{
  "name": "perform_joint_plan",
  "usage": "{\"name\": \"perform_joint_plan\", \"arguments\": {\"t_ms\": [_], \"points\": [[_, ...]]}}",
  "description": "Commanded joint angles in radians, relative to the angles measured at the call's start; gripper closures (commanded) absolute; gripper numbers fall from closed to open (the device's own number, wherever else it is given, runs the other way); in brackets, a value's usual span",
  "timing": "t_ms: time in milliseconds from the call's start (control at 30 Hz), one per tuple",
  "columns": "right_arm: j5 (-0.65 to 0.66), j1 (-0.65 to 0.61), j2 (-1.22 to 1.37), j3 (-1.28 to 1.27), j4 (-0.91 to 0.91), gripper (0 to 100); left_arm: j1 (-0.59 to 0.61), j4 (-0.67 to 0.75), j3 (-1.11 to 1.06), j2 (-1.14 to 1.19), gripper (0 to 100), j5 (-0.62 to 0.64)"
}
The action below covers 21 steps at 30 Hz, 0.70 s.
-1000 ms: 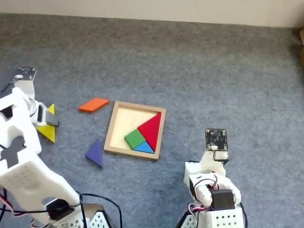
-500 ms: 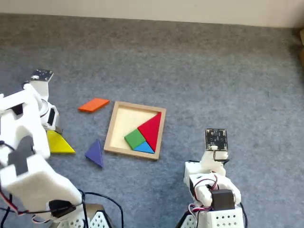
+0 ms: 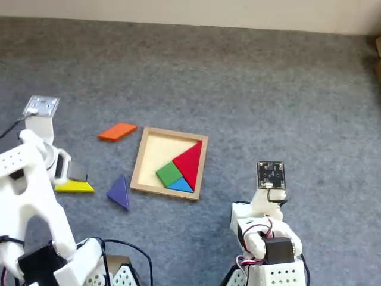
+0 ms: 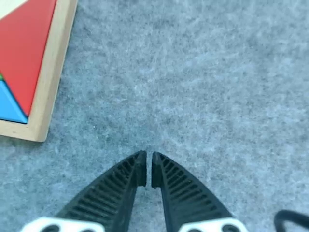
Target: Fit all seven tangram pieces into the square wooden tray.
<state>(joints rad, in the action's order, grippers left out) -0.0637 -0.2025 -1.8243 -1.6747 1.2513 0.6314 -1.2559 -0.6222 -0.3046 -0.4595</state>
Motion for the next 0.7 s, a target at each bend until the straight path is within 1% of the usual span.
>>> {"name": "perform_joint_plan", "arguments": {"t_ms": [0,100,167,333,500,667], "points": [[-0.006,0.013,-0.022,-0.136,0.007,96.4,0.076,0.097,-0.056,-0.045,69,-0.035],[-0.006,0.013,-0.022,-0.136,0.007,96.4,0.099,0.146,-0.111,-0.045,68,-0.037],[-0.006,0.013,-0.022,-0.136,0.007,96.4,0.096,0.150,-0.145,-0.045,66,-0.037],[-0.006,0.013,-0.022,-0.136,0.007,96.4,0.093,0.167,-0.173,-0.030,66,-0.032],[-0.006,0.013,-0.022,-0.136,0.007,96.4,0.093,0.233,-0.125,0.150,66,-0.031],[-0.006,0.013,-0.022,-0.136,0.007,96.4,0.090,0.236,-0.015,0.354,66,-0.031]]}}
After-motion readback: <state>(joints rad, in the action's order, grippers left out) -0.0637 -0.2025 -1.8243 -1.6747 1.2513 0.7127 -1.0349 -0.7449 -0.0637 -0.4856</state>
